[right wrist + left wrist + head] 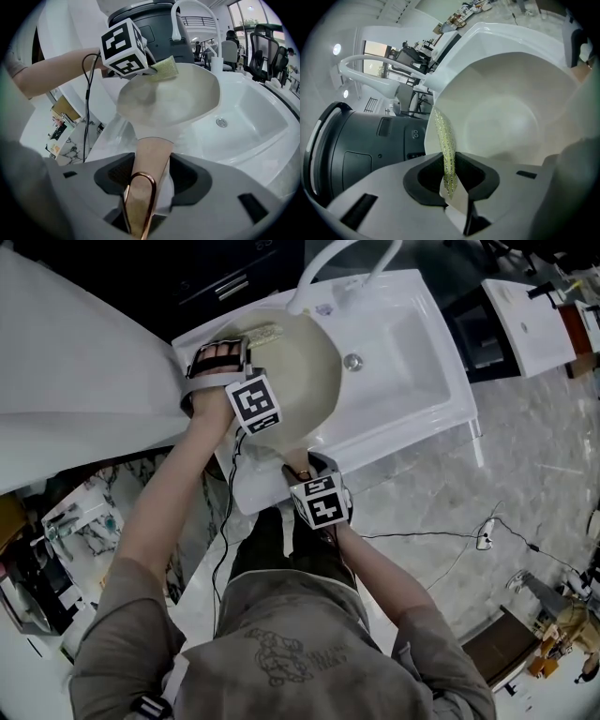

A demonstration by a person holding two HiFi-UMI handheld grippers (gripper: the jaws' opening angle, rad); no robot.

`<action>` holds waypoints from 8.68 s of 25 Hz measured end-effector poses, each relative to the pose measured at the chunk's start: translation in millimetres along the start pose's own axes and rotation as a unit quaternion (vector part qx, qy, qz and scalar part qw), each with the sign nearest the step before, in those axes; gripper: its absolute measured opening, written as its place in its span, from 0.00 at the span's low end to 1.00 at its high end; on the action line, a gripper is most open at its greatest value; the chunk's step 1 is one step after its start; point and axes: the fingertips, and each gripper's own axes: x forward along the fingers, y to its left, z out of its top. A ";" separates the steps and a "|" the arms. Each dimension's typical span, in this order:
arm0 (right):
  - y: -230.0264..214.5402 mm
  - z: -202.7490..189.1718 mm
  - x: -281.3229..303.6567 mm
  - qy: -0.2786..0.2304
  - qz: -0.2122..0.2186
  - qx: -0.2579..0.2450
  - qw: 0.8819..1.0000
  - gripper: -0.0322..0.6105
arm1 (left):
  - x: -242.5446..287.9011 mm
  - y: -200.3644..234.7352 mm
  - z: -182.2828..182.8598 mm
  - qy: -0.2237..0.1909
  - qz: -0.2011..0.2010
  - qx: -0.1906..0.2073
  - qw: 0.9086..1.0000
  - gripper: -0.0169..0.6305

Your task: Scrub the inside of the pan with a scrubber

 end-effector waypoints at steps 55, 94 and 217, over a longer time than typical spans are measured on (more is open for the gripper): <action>-2.7 -1.2 0.7 -0.010 -0.003 0.019 1.000 0.41 | -67.1 -4.4 20.7 -0.086 -0.274 -0.151 0.946 0.13; -1.7 -0.5 -2.0 -0.015 -0.002 0.029 0.999 0.40 | 19.7 -98.3 66.5 -0.091 -0.135 0.048 0.985 0.13; -5.0 -0.6 0.7 -0.015 -0.003 0.038 0.999 0.40 | -174.0 -27.4 35.7 -0.340 -0.295 -0.325 0.831 0.13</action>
